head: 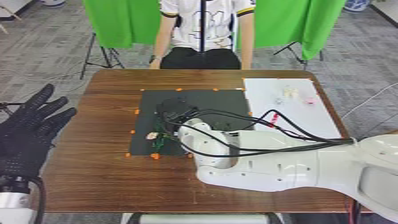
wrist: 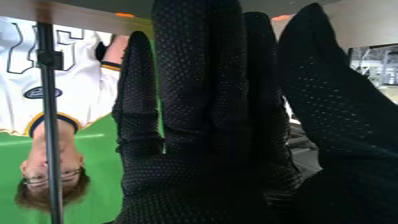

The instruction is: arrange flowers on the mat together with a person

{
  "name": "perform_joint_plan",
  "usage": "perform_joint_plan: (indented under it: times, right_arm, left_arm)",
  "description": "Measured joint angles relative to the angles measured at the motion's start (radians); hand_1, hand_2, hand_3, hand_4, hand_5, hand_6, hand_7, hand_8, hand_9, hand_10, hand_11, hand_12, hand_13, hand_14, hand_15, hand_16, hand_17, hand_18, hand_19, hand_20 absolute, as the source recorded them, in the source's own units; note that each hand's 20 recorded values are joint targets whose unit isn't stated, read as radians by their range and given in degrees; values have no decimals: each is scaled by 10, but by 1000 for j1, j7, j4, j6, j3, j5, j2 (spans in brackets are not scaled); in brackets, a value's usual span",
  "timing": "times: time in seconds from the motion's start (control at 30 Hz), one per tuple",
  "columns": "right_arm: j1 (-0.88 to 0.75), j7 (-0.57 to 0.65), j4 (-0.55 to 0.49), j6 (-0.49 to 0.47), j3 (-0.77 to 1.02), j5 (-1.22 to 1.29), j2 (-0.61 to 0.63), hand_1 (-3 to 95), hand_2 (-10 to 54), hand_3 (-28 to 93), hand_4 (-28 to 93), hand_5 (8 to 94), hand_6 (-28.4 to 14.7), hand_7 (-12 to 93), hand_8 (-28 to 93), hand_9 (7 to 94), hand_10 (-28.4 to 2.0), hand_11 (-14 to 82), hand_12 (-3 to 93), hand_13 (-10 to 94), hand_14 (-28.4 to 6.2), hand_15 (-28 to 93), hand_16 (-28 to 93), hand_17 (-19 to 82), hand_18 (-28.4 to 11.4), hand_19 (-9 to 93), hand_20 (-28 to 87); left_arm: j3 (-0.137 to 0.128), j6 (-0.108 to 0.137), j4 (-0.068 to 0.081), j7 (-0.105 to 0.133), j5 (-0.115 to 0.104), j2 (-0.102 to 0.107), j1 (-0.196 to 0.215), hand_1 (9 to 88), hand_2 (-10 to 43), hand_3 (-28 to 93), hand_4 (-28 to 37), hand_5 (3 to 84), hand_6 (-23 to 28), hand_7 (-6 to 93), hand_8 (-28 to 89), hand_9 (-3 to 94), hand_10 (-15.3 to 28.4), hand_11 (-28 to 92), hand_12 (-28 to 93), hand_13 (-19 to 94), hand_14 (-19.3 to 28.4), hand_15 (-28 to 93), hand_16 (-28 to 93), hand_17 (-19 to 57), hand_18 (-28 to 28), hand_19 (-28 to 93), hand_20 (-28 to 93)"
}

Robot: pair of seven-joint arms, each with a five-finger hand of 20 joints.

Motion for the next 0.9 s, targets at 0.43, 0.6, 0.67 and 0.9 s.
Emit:
perform_joint_plan:
  times: [0.43, 0.6, 0.67, 0.9]
  right_arm:
    - [-9, -2, -57, 112, 35, 35, 29, 364, -94, 726, -271, 659, 33, 158, -133, 749, -113, 236, 172, 693, -92, 495, 168, 259, -186, 715, 104]
    - [-100, -61, -159, 137, 244, 181, 86, 298, -37, 710, -254, 614, 13, 146, -129, 684, -140, 192, 155, 646, -123, 490, 152, 234, -206, 689, 94]
    - [-146, -102, -196, 148, 326, 234, 113, 281, -23, 710, -251, 587, 10, 143, -125, 657, -151, 183, 152, 621, -135, 492, 144, 220, -214, 678, 93]
    - [-368, -229, -315, 187, 638, 471, 225, 262, -4, 712, -247, 544, 1, 136, -123, 603, -162, 168, 147, 567, -158, 500, 121, 189, -227, 651, 91]
  left_arm:
    - [-2, 12, -1, 33, -27, 34, 32, 202, 64, 760, -261, 330, 55, 86, -78, 307, 147, 161, 123, 205, 218, 421, -46, -92, 170, 355, 161]
    - [-7, 28, -3, 57, -44, 45, 63, 202, 65, 760, -262, 330, 55, 87, -78, 307, 147, 161, 124, 205, 218, 421, -46, -91, 169, 355, 161]
    - [-8, 37, -5, 70, -57, 53, 77, 201, 65, 760, -262, 330, 55, 87, -78, 307, 147, 161, 124, 205, 219, 421, -46, -91, 169, 355, 161]
    - [1, 45, -5, 68, -59, 51, 87, 199, 66, 758, -264, 329, 54, 86, -78, 306, 146, 161, 123, 204, 218, 418, -46, -92, 170, 355, 160]
